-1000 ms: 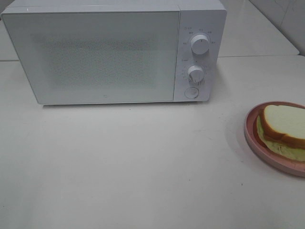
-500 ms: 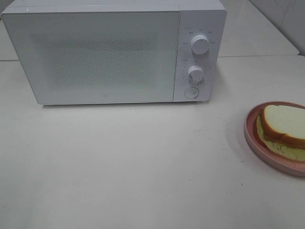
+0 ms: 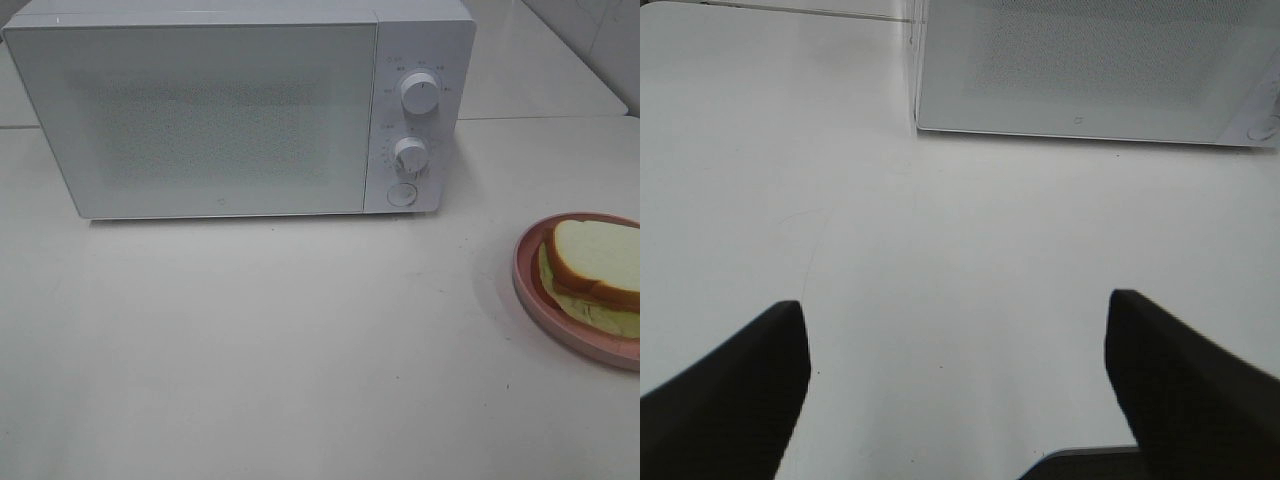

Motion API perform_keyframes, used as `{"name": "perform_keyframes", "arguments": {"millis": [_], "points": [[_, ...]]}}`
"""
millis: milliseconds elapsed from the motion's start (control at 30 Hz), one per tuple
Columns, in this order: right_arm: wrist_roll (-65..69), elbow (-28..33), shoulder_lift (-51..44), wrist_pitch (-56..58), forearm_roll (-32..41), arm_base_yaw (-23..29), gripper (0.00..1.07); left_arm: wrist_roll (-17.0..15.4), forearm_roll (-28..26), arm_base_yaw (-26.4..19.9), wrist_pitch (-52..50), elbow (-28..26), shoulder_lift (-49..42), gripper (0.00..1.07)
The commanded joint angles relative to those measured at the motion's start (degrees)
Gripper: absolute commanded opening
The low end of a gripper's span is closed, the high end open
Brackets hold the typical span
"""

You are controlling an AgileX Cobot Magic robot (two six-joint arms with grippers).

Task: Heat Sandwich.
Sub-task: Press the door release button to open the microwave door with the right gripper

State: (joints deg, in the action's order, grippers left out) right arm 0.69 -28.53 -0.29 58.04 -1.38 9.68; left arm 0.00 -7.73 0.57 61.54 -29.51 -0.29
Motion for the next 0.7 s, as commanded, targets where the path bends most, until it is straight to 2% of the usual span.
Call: {"name": "perform_keyframes", "arguments": {"millis": [33,700], "points": [[0.5,0.2,-1.5,-1.0,-0.2,-0.3,0.59,0.0,-0.2,0.1,-0.6,0.1,-1.4,0.76],[0.5,0.2,-1.5,-1.0,-0.2,-0.3,0.59,0.0,-0.2,0.1,-0.6,0.1,-1.4,0.76]]}}
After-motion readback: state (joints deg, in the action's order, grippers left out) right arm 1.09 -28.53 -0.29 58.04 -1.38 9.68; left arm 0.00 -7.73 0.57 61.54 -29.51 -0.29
